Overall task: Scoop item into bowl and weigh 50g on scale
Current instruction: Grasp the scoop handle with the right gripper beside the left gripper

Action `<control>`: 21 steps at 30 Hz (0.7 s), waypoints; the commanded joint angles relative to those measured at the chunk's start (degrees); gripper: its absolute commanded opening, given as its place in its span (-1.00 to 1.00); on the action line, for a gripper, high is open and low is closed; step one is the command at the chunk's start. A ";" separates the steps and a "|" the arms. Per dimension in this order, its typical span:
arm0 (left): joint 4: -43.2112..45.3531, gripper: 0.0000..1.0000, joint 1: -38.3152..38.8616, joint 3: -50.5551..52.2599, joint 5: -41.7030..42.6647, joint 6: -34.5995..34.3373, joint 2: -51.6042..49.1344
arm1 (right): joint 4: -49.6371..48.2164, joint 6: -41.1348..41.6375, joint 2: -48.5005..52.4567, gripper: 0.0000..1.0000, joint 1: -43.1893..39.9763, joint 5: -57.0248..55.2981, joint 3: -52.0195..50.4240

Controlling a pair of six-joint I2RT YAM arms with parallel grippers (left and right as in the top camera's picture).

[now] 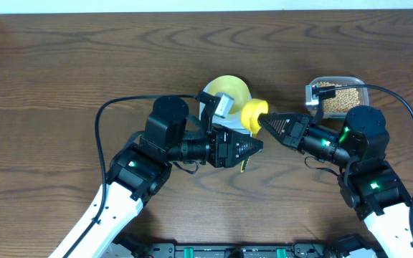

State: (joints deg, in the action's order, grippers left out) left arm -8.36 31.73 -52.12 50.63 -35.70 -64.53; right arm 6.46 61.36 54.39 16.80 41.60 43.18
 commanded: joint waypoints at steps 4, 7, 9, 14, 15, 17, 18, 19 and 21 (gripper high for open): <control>0.28 0.52 0.07 -1.36 -7.17 0.46 -0.20 | 2.32 -2.99 0.11 -0.97 0.55 -4.74 0.92; -0.26 0.54 0.07 -1.38 -11.47 0.44 -0.20 | 4.79 -4.94 0.11 -0.97 0.55 -6.78 0.92; -1.64 0.55 0.07 -1.38 -15.23 0.44 -0.20 | 5.84 -5.75 0.09 -0.97 0.55 -7.45 0.92; -4.44 0.55 0.07 -1.38 -21.05 0.74 -0.17 | 8.74 -8.37 0.11 -0.97 0.57 -11.69 0.94; -4.66 0.54 0.09 -1.38 -21.40 1.22 -0.17 | 9.70 -8.79 0.11 -0.97 0.57 -12.92 0.94; -4.96 0.54 0.09 -1.40 -21.79 2.67 -0.17 | 10.91 -9.97 0.11 -0.97 0.57 -14.25 0.94; -5.51 0.52 0.09 -1.49 -22.53 2.69 -0.11 | 11.41 -10.47 0.11 -0.97 0.63 -14.75 0.94; -6.29 0.45 0.13 -1.68 -23.61 2.67 -0.07 | 11.76 -10.91 0.11 -0.97 0.81 -15.21 0.96; -8.85 0.35 0.39 -2.54 -26.45 3.72 -0.09 | 12.48 -11.37 0.11 -0.97 1.64 -17.14 0.98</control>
State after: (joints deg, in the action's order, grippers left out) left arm -15.25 31.73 -52.16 29.61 -34.30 -64.53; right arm 18.50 52.86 54.39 17.15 28.51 43.20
